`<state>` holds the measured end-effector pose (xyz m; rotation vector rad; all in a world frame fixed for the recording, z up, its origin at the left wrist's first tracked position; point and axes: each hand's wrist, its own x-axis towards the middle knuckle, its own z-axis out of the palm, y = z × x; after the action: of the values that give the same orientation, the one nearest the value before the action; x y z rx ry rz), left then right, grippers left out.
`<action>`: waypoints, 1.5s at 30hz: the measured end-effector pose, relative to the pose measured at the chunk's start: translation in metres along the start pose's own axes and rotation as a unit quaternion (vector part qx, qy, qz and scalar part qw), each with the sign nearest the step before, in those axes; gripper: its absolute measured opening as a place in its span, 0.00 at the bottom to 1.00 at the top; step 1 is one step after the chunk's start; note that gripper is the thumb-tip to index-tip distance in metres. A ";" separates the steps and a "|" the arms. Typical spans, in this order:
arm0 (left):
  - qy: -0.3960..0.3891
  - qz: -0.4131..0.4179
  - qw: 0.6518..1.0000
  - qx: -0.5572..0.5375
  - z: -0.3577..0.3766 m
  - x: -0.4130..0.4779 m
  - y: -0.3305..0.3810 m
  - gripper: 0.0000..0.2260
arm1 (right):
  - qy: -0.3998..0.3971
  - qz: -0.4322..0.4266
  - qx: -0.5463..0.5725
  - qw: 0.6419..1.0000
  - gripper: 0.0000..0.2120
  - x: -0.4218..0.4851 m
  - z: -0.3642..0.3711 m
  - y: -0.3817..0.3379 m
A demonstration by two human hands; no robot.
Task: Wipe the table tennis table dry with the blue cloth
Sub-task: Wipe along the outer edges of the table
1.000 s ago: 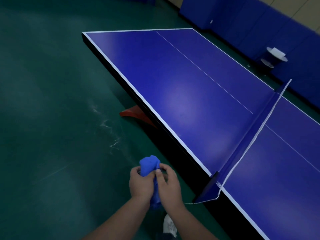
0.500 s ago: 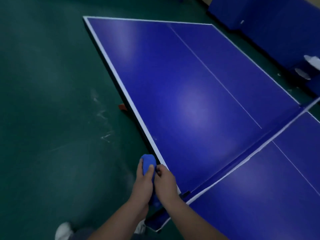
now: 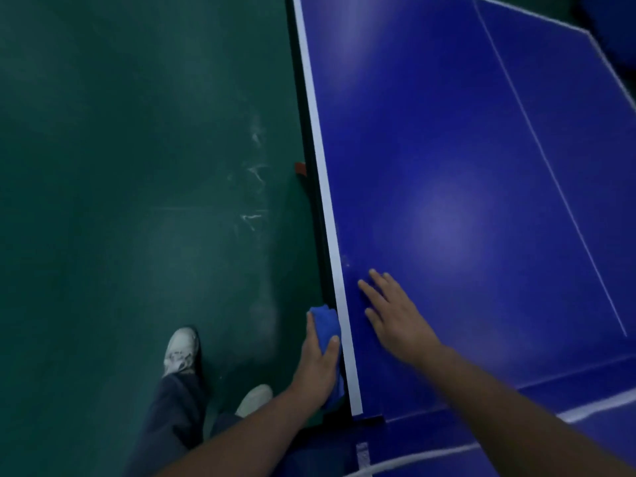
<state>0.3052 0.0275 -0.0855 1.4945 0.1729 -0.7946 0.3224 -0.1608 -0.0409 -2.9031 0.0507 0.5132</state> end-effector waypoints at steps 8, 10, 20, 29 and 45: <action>-0.074 0.026 0.997 0.009 0.012 -0.011 -0.041 0.34 | 0.059 0.080 -0.031 0.995 0.32 0.028 0.040 0.011; -0.041 0.025 0.999 0.001 0.019 -0.003 -0.030 0.36 | 0.064 0.079 -0.032 0.994 0.31 0.027 0.042 0.011; -0.005 -0.024 0.999 -0.023 0.020 0.016 -0.028 0.35 | 0.141 0.068 0.020 0.988 0.27 0.034 0.040 0.020; 0.022 0.257 0.813 0.522 0.004 0.034 0.008 0.29 | 0.232 0.219 0.060 0.946 0.27 0.032 0.049 0.018; -0.056 0.301 0.642 0.702 0.015 0.226 0.156 0.25 | 0.226 0.198 0.068 0.951 0.21 0.037 0.035 0.063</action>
<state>0.5555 -0.0869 -0.0836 2.6799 -1.3045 -0.3540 0.3413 -0.2158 -0.0976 -2.8093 0.7122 -0.1126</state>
